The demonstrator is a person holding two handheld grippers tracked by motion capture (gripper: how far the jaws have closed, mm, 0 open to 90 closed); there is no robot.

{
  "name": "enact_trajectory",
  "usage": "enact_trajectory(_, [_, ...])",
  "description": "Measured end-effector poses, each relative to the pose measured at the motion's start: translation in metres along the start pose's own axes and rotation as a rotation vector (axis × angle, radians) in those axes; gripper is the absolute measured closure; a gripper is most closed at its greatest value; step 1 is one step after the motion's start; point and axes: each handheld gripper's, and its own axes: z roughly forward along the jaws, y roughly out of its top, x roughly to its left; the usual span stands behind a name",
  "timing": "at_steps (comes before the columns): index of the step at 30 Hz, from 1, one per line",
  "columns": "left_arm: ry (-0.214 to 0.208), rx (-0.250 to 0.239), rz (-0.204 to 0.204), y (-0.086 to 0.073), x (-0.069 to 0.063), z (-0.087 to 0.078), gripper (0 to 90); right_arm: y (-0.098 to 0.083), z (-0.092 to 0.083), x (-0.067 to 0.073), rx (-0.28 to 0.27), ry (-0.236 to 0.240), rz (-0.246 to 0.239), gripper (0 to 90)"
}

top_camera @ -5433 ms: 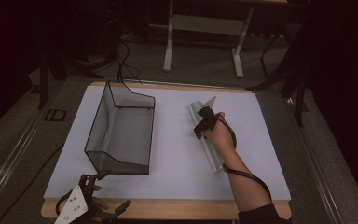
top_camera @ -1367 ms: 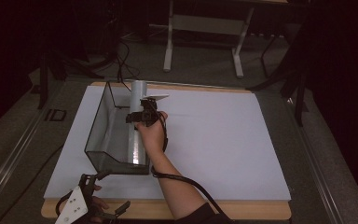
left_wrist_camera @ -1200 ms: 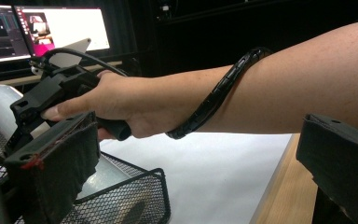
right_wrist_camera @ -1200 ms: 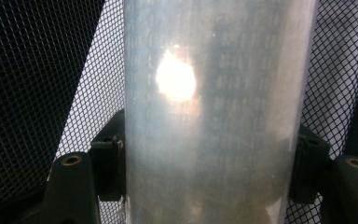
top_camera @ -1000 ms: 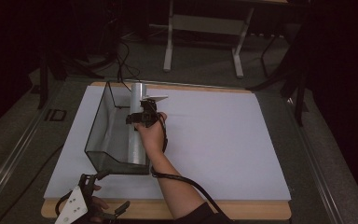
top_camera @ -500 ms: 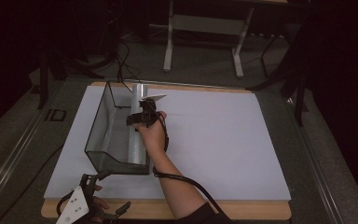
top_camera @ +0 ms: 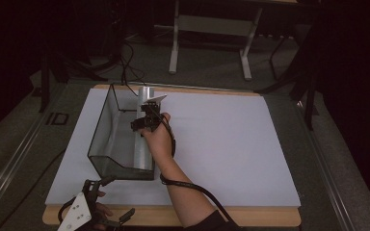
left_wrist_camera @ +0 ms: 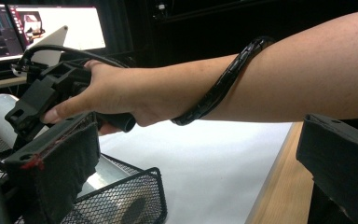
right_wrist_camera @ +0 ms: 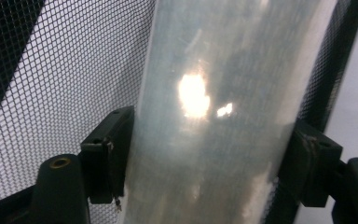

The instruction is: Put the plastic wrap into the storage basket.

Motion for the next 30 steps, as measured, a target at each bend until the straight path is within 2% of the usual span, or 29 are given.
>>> enact_trajectory(7, [-0.002, 0.002, 0.001, 0.000, -0.001, 0.001, 0.0, 0.004, -0.018, 0.004, -0.015, -0.045, -0.062, 24.7])
enact_trajectory(12, [-0.003, 0.005, 0.002, 0.000, -0.001, 0.002, 0.0, 0.007, -0.032, 0.000, -0.015, -0.030, -0.075, 24.8])
enact_trajectory(15, [-0.002, 0.006, -0.002, -0.001, -0.001, 0.003, 0.0, 0.007, -0.040, -0.001, -0.004, -0.022, -0.107, 24.0])
enact_trajectory(17, [-0.001, 0.009, -0.001, -0.001, -0.001, 0.003, 0.0, 0.006, -0.046, -0.003, -0.017, -0.014, -0.121, 22.7])
enact_trajectory(19, [-0.001, 0.011, -0.003, -0.001, -0.001, 0.003, 0.0, 0.006, -0.052, -0.006, -0.022, 0.028, -0.132, 17.9])
enact_trajectory(23, [-0.005, 0.015, -0.006, -0.002, -0.001, 0.005, 0.0, 0.003, -0.064, -0.012, -0.044, 0.052, -0.166, 15.9])
enact_trajectory(28, [-0.005, 0.019, -0.007, -0.002, -0.001, 0.005, 0.0, -0.001, -0.076, -0.018, -0.056, 0.043, -0.220, 16.2])
enact_trajectory(30, [-0.005, 0.019, -0.009, -0.003, -0.001, 0.005, 0.0, -0.003, -0.081, -0.021, -0.057, 0.057, -0.234, 16.3])
